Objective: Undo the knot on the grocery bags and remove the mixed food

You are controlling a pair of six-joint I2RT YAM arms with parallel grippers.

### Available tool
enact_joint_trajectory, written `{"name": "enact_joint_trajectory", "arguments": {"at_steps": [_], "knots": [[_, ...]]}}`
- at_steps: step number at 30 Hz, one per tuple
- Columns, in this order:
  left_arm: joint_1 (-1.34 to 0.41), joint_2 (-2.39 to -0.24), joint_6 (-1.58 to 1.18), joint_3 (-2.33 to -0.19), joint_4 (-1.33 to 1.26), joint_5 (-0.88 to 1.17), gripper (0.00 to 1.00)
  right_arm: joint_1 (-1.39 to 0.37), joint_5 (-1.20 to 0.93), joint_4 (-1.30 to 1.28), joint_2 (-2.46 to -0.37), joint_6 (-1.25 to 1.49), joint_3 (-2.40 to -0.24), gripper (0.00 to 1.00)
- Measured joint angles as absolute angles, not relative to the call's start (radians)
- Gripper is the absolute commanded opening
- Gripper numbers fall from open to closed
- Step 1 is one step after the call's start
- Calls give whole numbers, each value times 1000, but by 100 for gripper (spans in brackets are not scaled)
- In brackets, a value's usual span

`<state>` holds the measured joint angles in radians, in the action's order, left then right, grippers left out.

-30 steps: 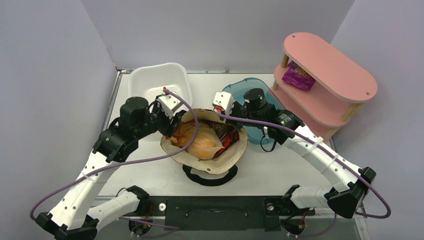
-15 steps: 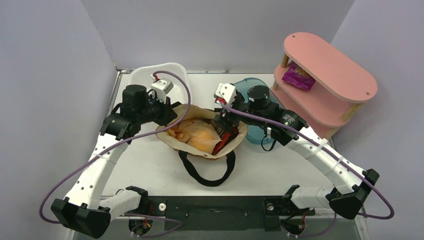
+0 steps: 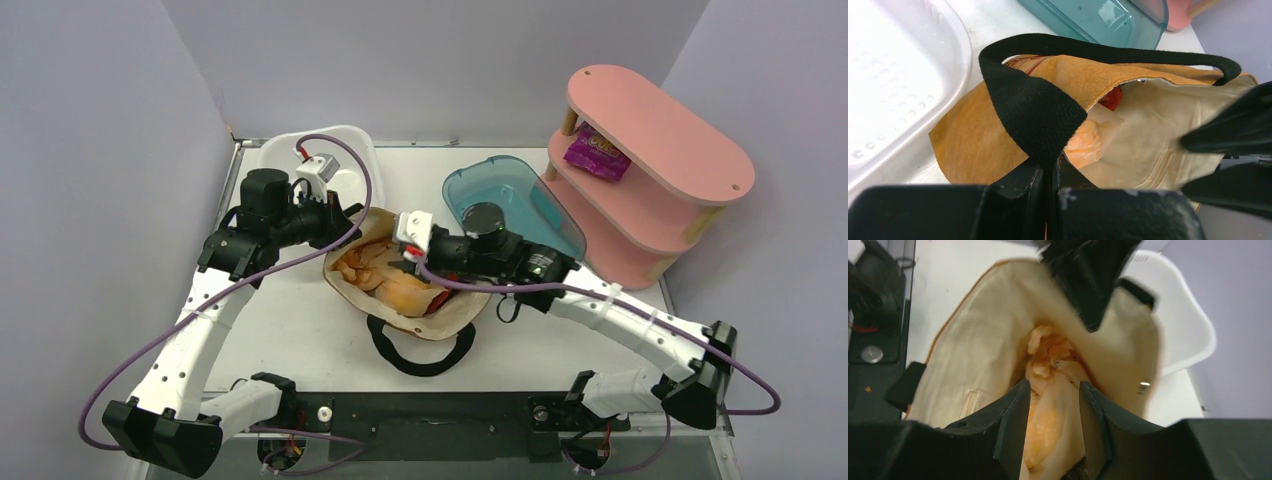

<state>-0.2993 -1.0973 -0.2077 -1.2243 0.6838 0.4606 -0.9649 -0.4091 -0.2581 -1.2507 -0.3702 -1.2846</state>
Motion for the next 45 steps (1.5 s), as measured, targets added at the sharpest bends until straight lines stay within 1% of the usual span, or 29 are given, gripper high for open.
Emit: {"name": "enact_joint_trajectory", "arguments": {"at_steps": [3, 6, 8, 9, 11, 13, 19, 27, 29, 32, 35, 37, 38, 39, 41, 45], "knots": [[-299, -1097, -231, -1224, 680, 473, 0, -1000, -405, -186, -1304, -432, -1161, 43], [-299, -1097, -236, -1224, 676, 477, 0, -1042, -392, -165, -1372, -487, -1092, 48], [-299, -1097, -236, -1224, 676, 477, 0, -1064, -381, -153, -1419, -514, -1089, 55], [-299, -1097, -236, -1224, 676, 477, 0, -1071, -376, -144, -1433, -521, -1089, 62], [-299, -1097, -236, -1224, 676, 478, 0, -1082, -362, -130, -1462, -541, -1097, 70], [-299, -1097, -236, -1224, 676, 480, 0, -1084, -341, -121, -1497, -558, -1116, 75], [-282, -1097, -247, -1224, 676, 500, 0, -1086, -273, -70, -1583, -593, -1132, 78], [-273, -1099, -252, -1224, 675, 542, 0, -1070, -270, -24, -1728, -640, -1203, 80], [-272, -1100, -252, -1224, 676, 544, 0, -1064, -272, -23, -1764, -648, -1231, 77], [-264, -1100, -253, -1224, 676, 545, 0, -1050, -278, -33, -1814, -667, -1269, 62], [-244, -1100, -263, -1222, 676, 554, 0, -1036, -280, -47, -1840, -691, -1278, 53], [-221, -1100, -277, -1220, 675, 569, 0, -1031, -279, -54, -1846, -709, -1273, 34], [-210, -1100, -282, -1218, 675, 579, 0, -1031, -278, -53, -1846, -720, -1266, 26], [-201, -1100, -284, -1217, 675, 583, 0, -1029, -277, -52, -1846, -729, -1259, 10], [-189, -1100, -285, -1217, 675, 591, 0, -1028, -276, -44, -1845, -746, -1245, 0], [-184, -1100, -284, -1217, 676, 602, 0, -1020, -292, -46, -1825, -746, -1230, 0]]}}
